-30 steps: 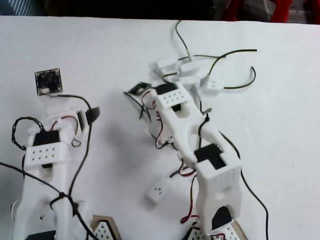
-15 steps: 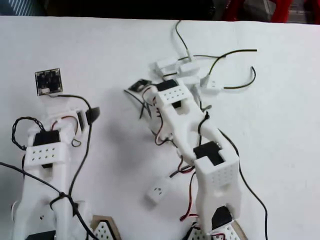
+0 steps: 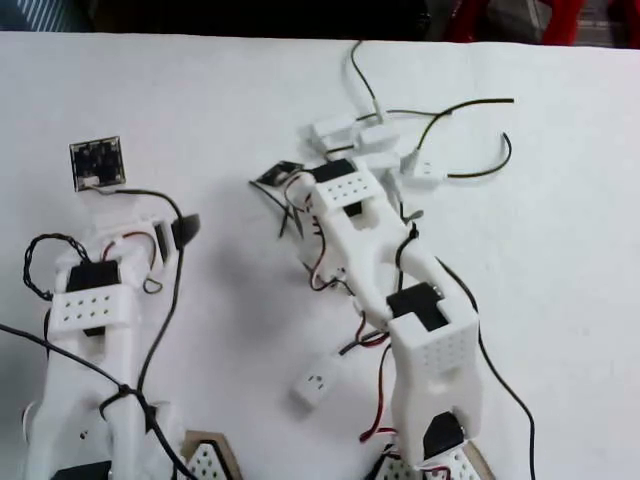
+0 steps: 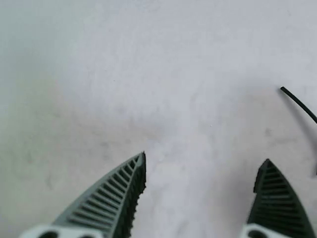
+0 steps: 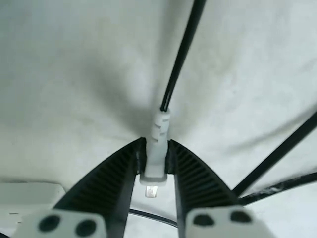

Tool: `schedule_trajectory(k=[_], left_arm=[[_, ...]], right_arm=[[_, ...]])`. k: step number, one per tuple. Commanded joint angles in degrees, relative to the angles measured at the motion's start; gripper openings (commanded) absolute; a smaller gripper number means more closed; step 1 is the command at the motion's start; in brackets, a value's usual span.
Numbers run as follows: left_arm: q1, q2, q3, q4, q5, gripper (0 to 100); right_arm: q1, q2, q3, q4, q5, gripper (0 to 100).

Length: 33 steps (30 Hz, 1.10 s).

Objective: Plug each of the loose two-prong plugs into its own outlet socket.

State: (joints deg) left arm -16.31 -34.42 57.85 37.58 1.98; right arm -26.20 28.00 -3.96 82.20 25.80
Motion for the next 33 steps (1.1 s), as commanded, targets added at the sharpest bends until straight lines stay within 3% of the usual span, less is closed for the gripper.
schedule_trajectory(k=[1,8,19,23,33], left_arm=[[0.75,-2.07,-2.73,0.09,0.35,34],[0.48,-2.51,-4.92,0.53,0.53,34],[5.49,-2.51,-16.0,9.49,0.35,34],[8.84,-2.51,-18.02,9.93,0.35,35],[17.36,-2.59,-20.75,9.93,0.44,35]], right_arm=[[0.4,-3.82,-2.37,1.45,0.53,1.9],[-1.1,-17.01,-2.02,5.41,-0.09,1.8],[-3.74,-34.42,-1.49,1.45,-15.47,1.8],[-7.43,-39.96,3.6,-0.92,-16.97,1.8],[-9.98,-60.7,30.15,-20.97,-17.05,1.8]])
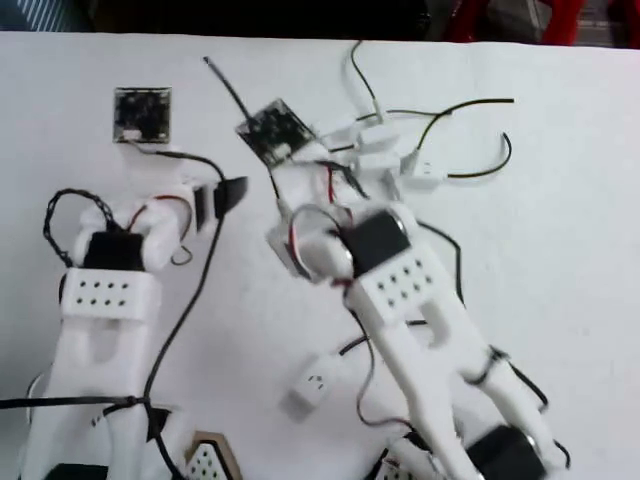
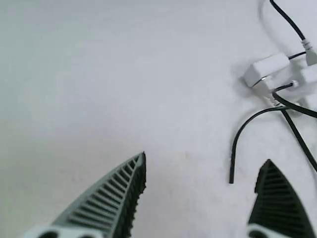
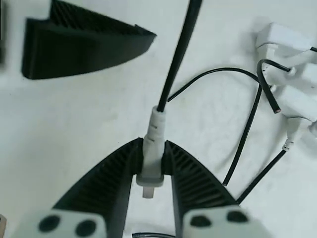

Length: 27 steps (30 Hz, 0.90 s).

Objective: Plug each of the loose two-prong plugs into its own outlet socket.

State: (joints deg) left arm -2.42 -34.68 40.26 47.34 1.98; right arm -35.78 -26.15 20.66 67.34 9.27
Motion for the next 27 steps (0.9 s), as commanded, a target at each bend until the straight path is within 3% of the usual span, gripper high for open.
schedule_trajectory(k=[1,5,12,16,20,27], left_arm=[[4.26,-2.33,-3.16,0.18,0.44,35],[6.81,-2.68,-3.16,0.26,0.35,35],[10.15,-13.05,-2.46,3.6,0.09,35],[14.73,-17.27,-0.79,7.65,-5.54,35],[16.31,-18.59,3.34,5.54,-7.12,34],[5.67,-18.95,4.66,2.02,-4.22,34]], right_arm=[[-0.31,-8.04,7.91,-8.22,-0.62,1.8],[-0.4,-11.82,15.38,-15.16,-0.62,1.8],[-0.48,-12.62,19.52,-21.67,-7.03,1.8],[-0.48,-12.88,19.69,-22.73,-8.26,1.8],[-0.4,-12.88,20.04,-22.64,-8.26,1.8],[-0.31,-12.97,21.54,-22.73,-8.26,1.8]])
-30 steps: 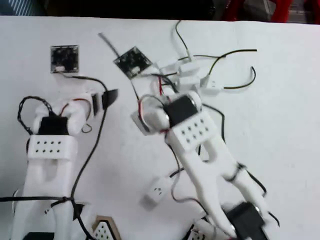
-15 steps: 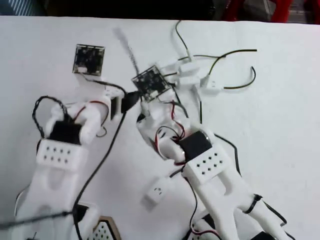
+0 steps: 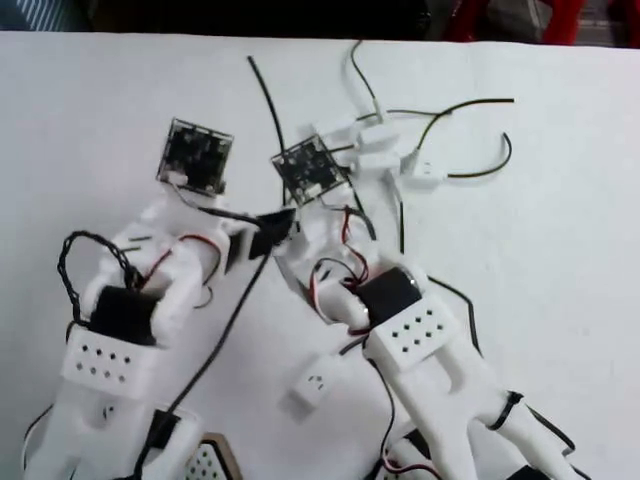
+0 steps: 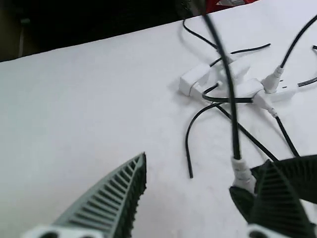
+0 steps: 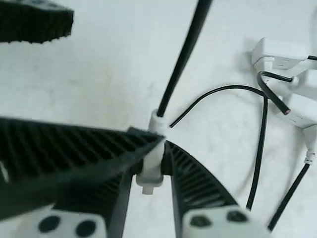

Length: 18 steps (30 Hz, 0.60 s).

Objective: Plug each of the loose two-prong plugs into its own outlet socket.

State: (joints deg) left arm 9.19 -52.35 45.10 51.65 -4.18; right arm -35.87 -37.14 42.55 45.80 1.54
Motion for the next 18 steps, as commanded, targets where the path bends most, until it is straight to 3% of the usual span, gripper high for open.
schedule_trajectory(k=[1,7,10,18], left_arm=[[-7.43,-0.92,-0.09,-2.64,2.46,34],[-9.71,-0.75,4.13,-5.45,4.04,34],[-5.58,-1.19,6.68,-7.82,3.69,34],[4.97,-1.36,1.49,1.23,-0.79,34]], right_arm=[[-0.4,-1.98,-0.26,-1.1,-0.53,1.8],[-1.98,-9.27,1.23,0.84,-0.53,1.8],[-4.88,-13.49,4.48,0.48,-0.53,1.8],[-3.74,-14.2,5.89,0.48,-0.53,1.8]])
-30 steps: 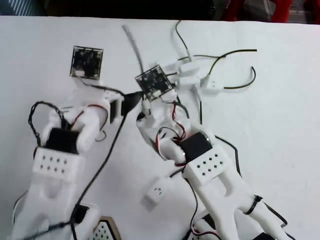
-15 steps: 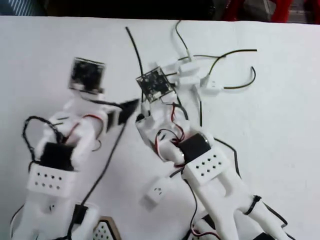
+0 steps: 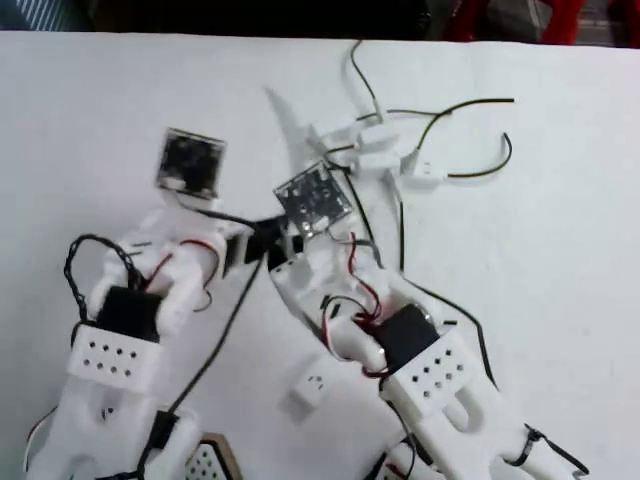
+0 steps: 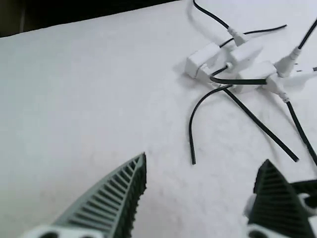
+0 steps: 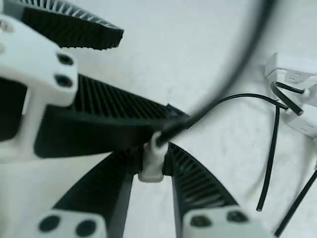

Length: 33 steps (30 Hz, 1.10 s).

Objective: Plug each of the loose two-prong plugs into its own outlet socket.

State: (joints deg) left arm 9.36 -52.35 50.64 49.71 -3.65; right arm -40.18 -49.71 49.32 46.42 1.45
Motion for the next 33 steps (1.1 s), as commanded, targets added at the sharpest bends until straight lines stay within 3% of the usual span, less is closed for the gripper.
schedule_trajectory(k=[1,9,14,16,25,33], left_arm=[[5.05,-1.36,-4.04,3.25,-1.41,34],[3.91,-1.01,-3.87,2.99,-1.32,34],[-0.22,-0.75,-4.4,4.84,-1.67,35],[0.13,-0.75,-5.27,7.56,-4.75,35],[12.7,11.38,-10.64,20.57,-13.98,35],[22.81,25.36,-10.46,20.84,-13.89,35]], right_arm=[[0.75,-1.63,-0.88,-0.13,-0.44,1.8],[4.35,-1.71,0.79,-0.13,-0.44,1.8],[15.16,-1.71,0.62,-4.35,-1.05,1.8],[19.74,-1.63,0.7,-7.16,-4.92,1.8],[35.21,-1.63,0.79,-14.73,-20.75,1.8],[39.34,-1.63,4.4,-20.88,-23.82,1.8]])
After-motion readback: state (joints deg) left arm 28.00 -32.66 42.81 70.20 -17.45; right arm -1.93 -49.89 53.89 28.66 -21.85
